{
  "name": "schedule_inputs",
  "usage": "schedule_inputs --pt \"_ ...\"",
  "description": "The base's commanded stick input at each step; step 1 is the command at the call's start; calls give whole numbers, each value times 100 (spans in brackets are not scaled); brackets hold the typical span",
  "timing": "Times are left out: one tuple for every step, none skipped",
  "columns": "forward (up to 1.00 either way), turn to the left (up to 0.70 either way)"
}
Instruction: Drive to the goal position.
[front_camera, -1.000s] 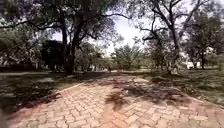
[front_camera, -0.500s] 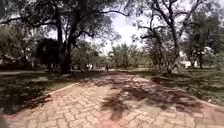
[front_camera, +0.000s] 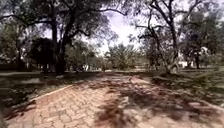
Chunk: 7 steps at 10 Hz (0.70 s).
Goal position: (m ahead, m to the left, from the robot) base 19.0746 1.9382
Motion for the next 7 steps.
schedule_inputs --pt "70 0" --pt "70 0" --pt "70 0" --pt "70 0" --pt "70 0" --pt "70 0" --pt "70 0"
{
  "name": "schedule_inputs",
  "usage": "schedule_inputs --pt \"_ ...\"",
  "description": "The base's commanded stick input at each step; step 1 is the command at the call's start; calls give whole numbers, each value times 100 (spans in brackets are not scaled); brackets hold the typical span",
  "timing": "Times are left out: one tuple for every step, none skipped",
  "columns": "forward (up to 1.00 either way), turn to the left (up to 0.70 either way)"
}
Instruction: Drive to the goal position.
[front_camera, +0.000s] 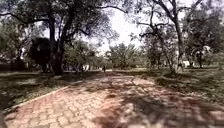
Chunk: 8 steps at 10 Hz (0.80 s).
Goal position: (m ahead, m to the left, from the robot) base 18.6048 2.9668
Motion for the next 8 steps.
schedule_inputs --pt "70 0" --pt "70 0" --pt "70 0" --pt "70 0" --pt "70 0" --pt "70 0" --pt "70 0" --pt "70 0"
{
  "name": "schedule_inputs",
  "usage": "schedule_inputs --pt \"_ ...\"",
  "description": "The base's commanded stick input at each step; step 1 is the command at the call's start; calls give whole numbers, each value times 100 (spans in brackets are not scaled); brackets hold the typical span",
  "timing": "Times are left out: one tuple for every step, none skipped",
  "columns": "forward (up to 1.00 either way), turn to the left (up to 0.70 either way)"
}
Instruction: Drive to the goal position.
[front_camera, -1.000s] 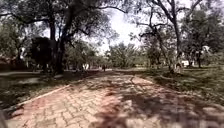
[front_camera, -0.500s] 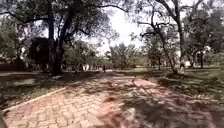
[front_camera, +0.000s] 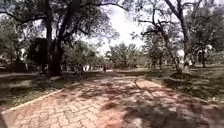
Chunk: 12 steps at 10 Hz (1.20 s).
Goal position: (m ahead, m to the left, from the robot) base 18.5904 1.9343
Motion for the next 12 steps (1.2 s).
schedule_inputs --pt "70 0" --pt "70 0" --pt "70 0" --pt "70 0" --pt "70 0" --pt "70 0" --pt "70 0" --pt "70 0" --pt "70 0" --pt "70 0" --pt "70 0" --pt "70 0"
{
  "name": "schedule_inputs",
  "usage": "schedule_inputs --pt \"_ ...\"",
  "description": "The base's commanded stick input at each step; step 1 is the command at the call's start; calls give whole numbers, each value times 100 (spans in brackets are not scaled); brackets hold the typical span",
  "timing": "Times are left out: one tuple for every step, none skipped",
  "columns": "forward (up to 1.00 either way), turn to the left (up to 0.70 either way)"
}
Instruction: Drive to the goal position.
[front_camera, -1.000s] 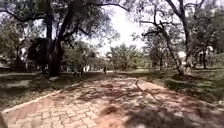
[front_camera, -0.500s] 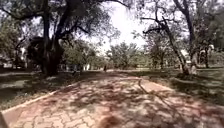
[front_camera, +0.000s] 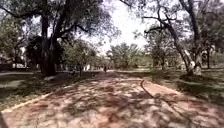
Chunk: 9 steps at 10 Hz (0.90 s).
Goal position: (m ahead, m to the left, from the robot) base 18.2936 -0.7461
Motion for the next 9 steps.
schedule_inputs --pt "70 0" --pt "70 0" --pt "70 0" --pt "70 0" --pt "70 0" --pt "70 0" --pt "70 0" --pt "70 0" --pt "70 0"
